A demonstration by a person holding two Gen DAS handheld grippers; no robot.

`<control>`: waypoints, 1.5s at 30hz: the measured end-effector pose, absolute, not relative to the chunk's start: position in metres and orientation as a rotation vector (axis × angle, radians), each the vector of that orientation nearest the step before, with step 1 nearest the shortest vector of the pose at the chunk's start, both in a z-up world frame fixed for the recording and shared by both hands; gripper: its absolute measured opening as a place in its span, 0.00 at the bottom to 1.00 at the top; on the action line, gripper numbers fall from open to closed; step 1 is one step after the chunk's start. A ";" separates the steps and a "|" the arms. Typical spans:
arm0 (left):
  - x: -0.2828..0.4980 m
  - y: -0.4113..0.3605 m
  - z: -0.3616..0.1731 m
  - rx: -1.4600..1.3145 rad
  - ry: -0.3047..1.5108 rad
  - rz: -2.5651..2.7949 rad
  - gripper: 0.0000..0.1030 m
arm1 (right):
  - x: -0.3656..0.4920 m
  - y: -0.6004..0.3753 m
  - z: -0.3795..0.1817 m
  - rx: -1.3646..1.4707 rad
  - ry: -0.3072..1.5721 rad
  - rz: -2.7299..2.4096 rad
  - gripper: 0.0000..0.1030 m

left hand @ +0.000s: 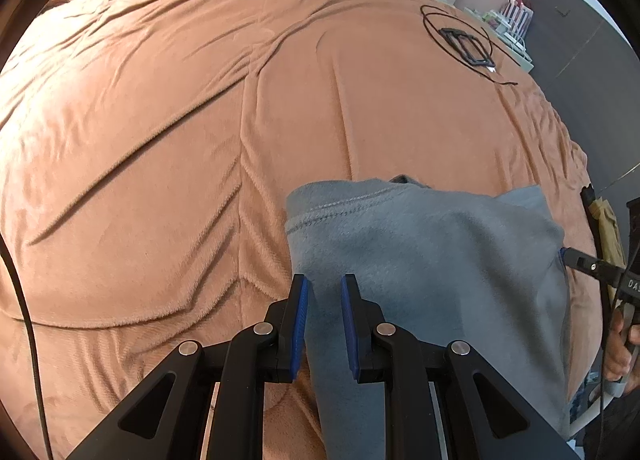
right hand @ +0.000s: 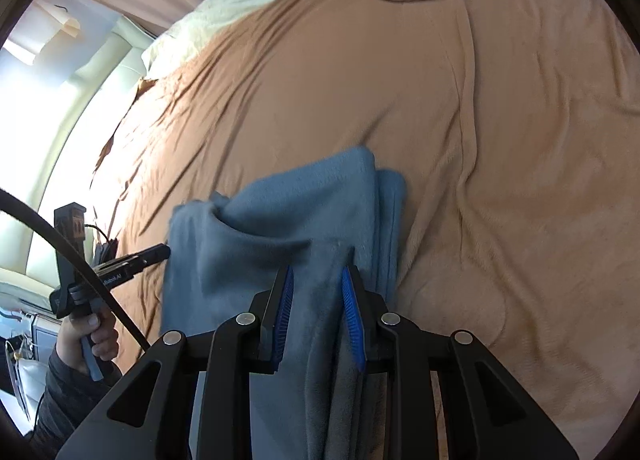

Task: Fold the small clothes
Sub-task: 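Hold the folded shirt with the left tool while the right tool opens and releases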

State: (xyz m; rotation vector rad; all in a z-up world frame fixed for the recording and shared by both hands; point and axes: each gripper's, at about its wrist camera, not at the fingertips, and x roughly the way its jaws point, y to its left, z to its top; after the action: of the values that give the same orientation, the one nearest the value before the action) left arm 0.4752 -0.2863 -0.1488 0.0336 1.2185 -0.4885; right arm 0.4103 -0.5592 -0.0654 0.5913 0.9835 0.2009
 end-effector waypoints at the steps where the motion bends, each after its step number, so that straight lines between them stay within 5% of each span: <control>1: 0.476 -0.287 -0.151 0.034 1.222 -0.487 0.18 | 0.412 -0.559 -0.069 0.596 0.994 0.198 0.22; 6: 0.477 -0.288 -0.156 0.038 1.227 -0.483 0.18 | 0.421 -0.560 -0.070 0.608 1.019 0.173 0.22; 8: 0.478 -0.289 -0.158 0.042 1.228 -0.480 0.18 | 0.424 -0.559 -0.065 0.583 1.023 0.152 0.03; 21: 0.479 -0.283 -0.160 0.025 1.240 -0.456 0.18 | 0.401 -0.565 -0.054 0.536 0.975 0.025 0.02; 24: 0.474 -0.278 -0.156 0.015 1.241 -0.477 0.18 | 0.398 -0.567 -0.047 0.572 0.966 0.049 0.08; 25: 0.472 -0.276 -0.155 0.004 1.248 -0.489 0.18 | 0.395 -0.569 -0.043 0.574 0.955 0.052 0.19; 26: 0.471 -0.274 -0.155 -0.009 1.255 -0.496 0.18 | 0.392 -0.571 -0.040 0.577 0.946 0.056 0.43; 28: 0.468 -0.269 -0.156 -0.036 1.267 -0.503 0.18 | 0.384 -0.575 -0.036 0.594 0.916 0.068 0.65; 45: 0.468 -0.269 -0.163 -0.094 1.298 -0.522 0.18 | 0.380 -0.586 -0.066 0.590 0.966 0.173 0.58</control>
State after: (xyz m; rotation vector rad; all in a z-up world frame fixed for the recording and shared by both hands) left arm 0.4677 -0.2686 -0.1627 -0.0944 1.2982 -0.5224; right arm 0.3800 -0.5860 -0.0662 0.5905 0.9662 0.1727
